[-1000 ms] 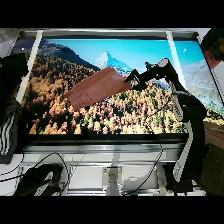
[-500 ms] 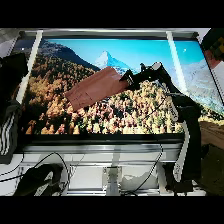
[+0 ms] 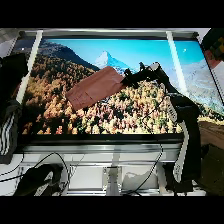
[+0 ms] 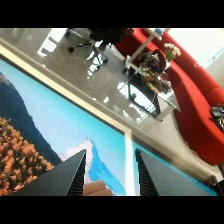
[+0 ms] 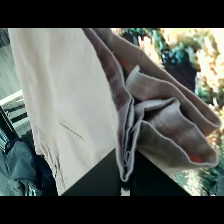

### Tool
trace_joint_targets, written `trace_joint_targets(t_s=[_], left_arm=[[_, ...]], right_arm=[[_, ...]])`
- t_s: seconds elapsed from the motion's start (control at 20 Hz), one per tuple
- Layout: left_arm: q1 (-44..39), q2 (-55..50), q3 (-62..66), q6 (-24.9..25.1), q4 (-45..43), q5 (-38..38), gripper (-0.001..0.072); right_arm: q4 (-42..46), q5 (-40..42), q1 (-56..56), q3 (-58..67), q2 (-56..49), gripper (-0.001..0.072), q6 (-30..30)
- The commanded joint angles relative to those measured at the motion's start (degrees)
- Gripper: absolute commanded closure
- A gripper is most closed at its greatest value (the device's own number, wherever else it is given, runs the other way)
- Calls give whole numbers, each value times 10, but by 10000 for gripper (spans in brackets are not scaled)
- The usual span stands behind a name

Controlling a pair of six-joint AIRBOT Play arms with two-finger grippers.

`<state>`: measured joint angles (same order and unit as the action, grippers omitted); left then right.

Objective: Fold the clothes and pants, and hang the long-sleeved shirts on hangers.

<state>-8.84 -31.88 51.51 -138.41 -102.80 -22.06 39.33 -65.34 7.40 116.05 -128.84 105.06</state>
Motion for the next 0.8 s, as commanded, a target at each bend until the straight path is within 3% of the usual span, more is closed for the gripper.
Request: trace_joint_targets(t_s=[0.0, 0.2, 0.5, 0.75], left_arm=[[0, 0, 0, 0, 0, 0, 335], [0, 0, 0, 0, 0, 0, 334], [0, 0, 1, 0, 0, 0, 335], [0, 0, 1, -2, 0, 0, 334]], right_arm=[[28, 3, -13, 1, 16, 702, 2], [172, -48, -78, 1, 87, 702, 34], [422, -249, -201, 1, 197, 703, 35], [547, -372, -303, 1, 240, 702, 33]])
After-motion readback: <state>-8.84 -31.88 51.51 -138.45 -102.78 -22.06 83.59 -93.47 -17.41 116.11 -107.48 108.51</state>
